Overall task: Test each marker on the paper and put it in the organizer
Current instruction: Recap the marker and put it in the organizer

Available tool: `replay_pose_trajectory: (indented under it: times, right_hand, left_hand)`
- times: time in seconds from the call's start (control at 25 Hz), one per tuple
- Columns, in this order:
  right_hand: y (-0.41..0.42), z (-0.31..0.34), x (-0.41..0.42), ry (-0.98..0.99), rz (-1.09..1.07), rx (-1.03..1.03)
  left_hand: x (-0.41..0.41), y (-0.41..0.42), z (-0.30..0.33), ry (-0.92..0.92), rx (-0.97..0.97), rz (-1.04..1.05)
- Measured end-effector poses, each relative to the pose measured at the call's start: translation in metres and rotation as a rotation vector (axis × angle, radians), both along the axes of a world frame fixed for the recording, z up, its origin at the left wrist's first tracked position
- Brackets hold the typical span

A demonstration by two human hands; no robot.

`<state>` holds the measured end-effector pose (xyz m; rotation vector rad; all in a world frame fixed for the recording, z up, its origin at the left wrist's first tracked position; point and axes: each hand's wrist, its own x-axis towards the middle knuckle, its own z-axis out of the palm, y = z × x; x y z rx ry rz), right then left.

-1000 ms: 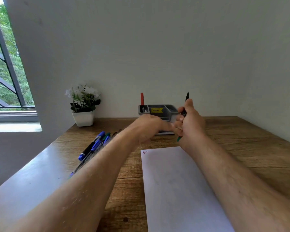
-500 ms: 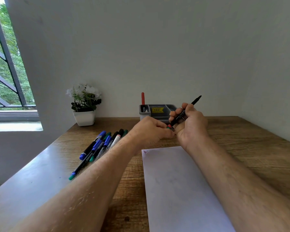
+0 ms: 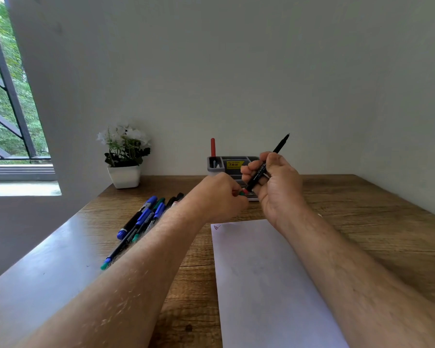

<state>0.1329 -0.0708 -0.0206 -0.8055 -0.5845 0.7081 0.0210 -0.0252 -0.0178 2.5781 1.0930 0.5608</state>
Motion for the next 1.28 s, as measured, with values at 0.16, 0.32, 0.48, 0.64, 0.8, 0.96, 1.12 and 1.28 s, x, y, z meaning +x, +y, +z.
replay_pose_trajectory:
  times: [0.16, 0.32, 0.48, 0.64, 0.8, 0.96, 1.12, 1.28]
  right_hand:
    - [-0.002, 0.001, 0.002, 0.036, 0.014, 0.032]
    - [-0.003, 0.0, 0.006, -0.01, -0.004, 0.004]
    - [0.0, -0.002, 0.008, -0.101, -0.032, -0.016]
    - [-0.002, -0.012, 0.007, -0.578, 0.005, -0.297]
    - [-0.005, -0.013, 0.003, -0.652, -0.048, -0.405]
    - [-0.009, -0.012, 0.007, -0.721, -0.002, -0.458]
    - [-0.006, -0.012, 0.007, -0.7, -0.017, -0.465]
    - [0.002, -0.008, 0.004, -0.167, 0.149, -0.249]
  left_hand:
    - [0.001, -0.003, 0.002, 0.017, 0.046, -0.035]
    - [0.001, -0.004, 0.003, -0.022, -0.009, -0.061]
    - [-0.001, 0.0, 0.001, -0.114, 0.006, -0.019]
    - [-0.004, 0.003, 0.002, -0.03, 0.146, 0.013]
    - [-0.01, 0.008, 0.001, -0.009, 0.165, 0.041]
    - [-0.013, 0.01, 0.002, -0.028, 0.164, 0.056]
    - [-0.012, 0.01, 0.001, -0.124, 0.14, 0.078]
    - [-0.004, 0.002, -0.002, -0.573, 0.101, 0.143]
